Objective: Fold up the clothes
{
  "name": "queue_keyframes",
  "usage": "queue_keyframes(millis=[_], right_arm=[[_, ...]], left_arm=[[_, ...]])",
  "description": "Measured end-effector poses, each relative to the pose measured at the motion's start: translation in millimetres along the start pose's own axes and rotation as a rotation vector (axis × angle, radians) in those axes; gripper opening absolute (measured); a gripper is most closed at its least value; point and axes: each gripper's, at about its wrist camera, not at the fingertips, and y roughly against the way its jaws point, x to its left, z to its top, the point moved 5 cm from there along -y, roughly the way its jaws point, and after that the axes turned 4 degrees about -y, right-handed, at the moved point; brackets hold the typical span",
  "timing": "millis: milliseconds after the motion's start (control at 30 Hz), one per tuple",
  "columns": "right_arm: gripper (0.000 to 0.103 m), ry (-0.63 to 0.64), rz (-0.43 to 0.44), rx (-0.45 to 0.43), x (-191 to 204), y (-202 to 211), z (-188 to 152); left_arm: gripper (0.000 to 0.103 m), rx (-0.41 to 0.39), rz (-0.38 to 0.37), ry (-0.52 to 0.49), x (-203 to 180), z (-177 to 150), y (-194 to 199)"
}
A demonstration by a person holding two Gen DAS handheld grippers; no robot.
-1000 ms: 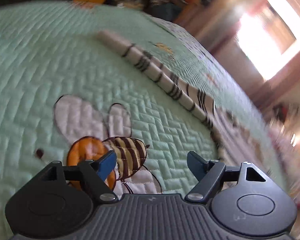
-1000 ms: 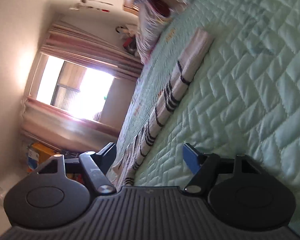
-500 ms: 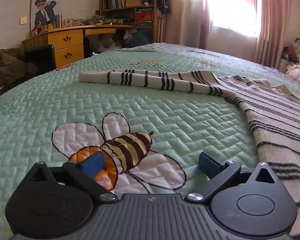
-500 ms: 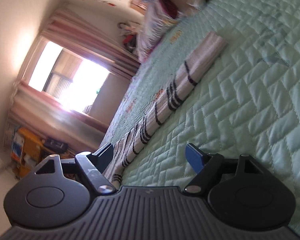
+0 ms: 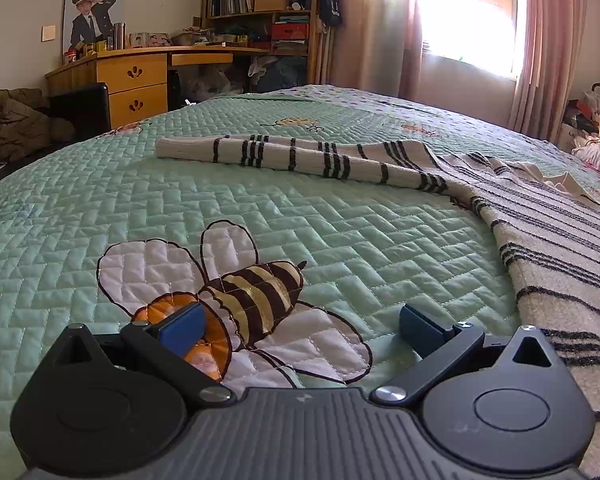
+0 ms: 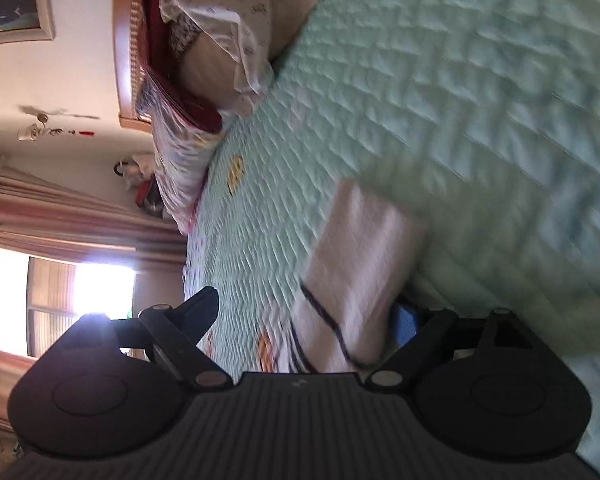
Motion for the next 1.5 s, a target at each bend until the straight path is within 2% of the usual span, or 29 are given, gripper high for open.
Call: queue_keyframes(millis=[67, 133, 167, 233, 400, 667, 733, 867, 1000, 1233, 1267, 1333, 1400, 1467, 1500], right_arm=[[0.062, 0.053, 0.001, 0.023, 2.6, -4.4, -2.2], [0.020, 0.096, -0.002, 0.064, 0.4, -10.5, -5.9], [0.016, 0.116, 0.007, 0.066, 1.8, -9.5, -7.7], [0.014, 0.155, 0.028, 0.065, 5.0, -6.6, -11.5], [0.012, 0.402, 0.093, 0.049, 60.6, 8.4, -38.2], [0.011, 0.755, 0.178, 0.067, 160.4, 17.9, -120.6], [0.011, 0.788, 0.188, 0.089, 178.6, 14.7, -148.2], [0.010, 0.930, 0.241, 0.140, 213.1, 15.1, -223.4], [0.010, 1.219, 0.321, 0.218, 234.0, 23.7, -337.2], [0.010, 1.752, 0.371, 0.369, 163.5, 25.3, -544.9], [0.010, 1.804, 0.364, 0.387, 149.1, 27.0, -565.2], [0.010, 1.920, 0.359, 0.399, 119.2, 33.6, -595.6], [0.012, 2.028, 0.338, 0.393, 93.9, 33.3, -608.7], [0.020, 2.092, 0.310, 0.393, 79.3, 34.2, -611.7], [0.028, 2.106, 0.302, 0.390, 73.9, 33.1, -608.5]], left_arm=[[0.102, -0.001, 0.003, -0.003, -0.3, 0.1, -0.7], [0.102, -0.002, 0.004, -0.004, -0.8, 0.1, -0.7], [0.102, -0.002, 0.004, -0.004, -1.0, 0.1, -0.6], [0.102, -0.003, 0.004, -0.005, -1.2, 0.0, -0.3], [0.102, -0.005, 0.003, -0.002, -1.3, -0.2, 0.1], [0.102, -0.008, 0.001, 0.004, -1.4, -0.5, 1.4], [0.102, -0.009, 0.000, 0.006, -1.2, -0.3, 1.7], [0.102, -0.012, -0.005, 0.012, 0.0, 0.0, 1.7], [0.102, -0.014, -0.010, 0.017, 0.8, 0.1, 1.4], [0.102, -0.018, -0.017, 0.021, 0.7, 0.0, 1.0], [0.102, -0.018, -0.017, 0.020, 0.7, 0.2, 0.8], [0.102, -0.019, -0.018, 0.020, 0.4, 0.3, 0.4], [0.102, -0.020, -0.019, 0.022, 0.4, 0.6, 0.0], [0.102, -0.020, -0.019, 0.023, 0.4, 0.8, -0.6], [0.102, -0.020, -0.018, 0.023, 0.4, 0.9, -0.8]])
